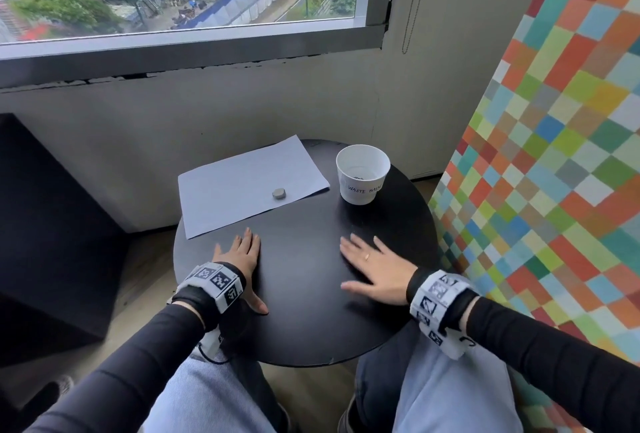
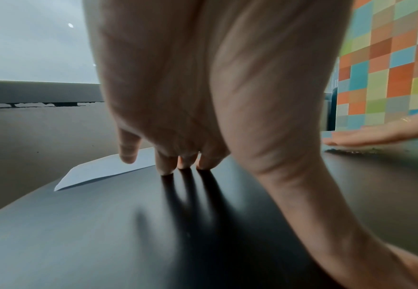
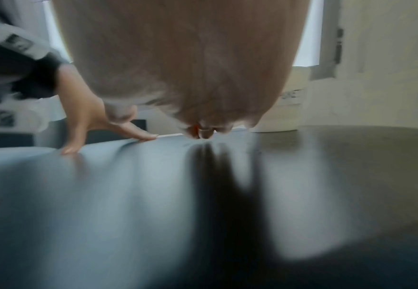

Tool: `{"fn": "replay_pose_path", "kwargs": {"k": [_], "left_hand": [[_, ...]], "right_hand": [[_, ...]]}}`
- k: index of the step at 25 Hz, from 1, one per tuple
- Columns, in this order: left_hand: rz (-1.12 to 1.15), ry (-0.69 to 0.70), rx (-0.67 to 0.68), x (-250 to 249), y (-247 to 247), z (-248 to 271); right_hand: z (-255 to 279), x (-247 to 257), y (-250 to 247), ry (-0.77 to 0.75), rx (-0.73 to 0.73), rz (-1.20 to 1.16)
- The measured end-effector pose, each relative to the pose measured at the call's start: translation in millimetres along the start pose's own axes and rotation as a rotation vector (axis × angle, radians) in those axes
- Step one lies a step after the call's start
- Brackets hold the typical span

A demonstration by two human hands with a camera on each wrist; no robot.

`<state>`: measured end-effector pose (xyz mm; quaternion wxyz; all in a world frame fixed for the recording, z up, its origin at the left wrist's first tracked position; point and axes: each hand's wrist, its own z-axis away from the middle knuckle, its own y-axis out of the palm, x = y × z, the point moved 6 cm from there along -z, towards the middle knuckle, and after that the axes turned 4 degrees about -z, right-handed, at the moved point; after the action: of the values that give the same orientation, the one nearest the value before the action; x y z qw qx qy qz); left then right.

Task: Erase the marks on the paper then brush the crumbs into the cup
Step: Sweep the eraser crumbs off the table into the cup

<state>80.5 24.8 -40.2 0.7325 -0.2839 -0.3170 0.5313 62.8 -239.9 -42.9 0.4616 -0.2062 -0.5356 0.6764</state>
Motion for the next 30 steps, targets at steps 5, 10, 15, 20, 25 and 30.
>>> {"fn": "replay_pose_path", "kwargs": {"k": [5,10,15,20,25,30], "left_hand": [[0.015,-0.004,-0.011,-2.3,-0.9,0.2],[0.035,0.003,-0.019,-2.4,-1.9,1.6],[0.055,0.009,-0.019,-1.7,-2.5,3.1],[0.064,0.002,-0.013,-3.1,-2.0,-0.7],[0.079,0.013,-0.028,-1.1,-1.3,0.5],[0.095,0.015,-0.028,-2.4,-1.4,2.0]], "right_hand": [[-22.2,-74.2,-27.7,0.354,-0.034,-0.068],[-4.5,11.4,3.1,-0.076,0.078,0.006],[-30.2,-51.9,-33.3,0.335,-0.017,-0.17],[-37.8,-10.7,-9.4,0.117,0.064,-0.095],[-39.9,-1.8,-19.6,0.052,0.045,-0.19],[-57.2,-35.8,-44.9,0.144,-0.019,-0.229]]}}
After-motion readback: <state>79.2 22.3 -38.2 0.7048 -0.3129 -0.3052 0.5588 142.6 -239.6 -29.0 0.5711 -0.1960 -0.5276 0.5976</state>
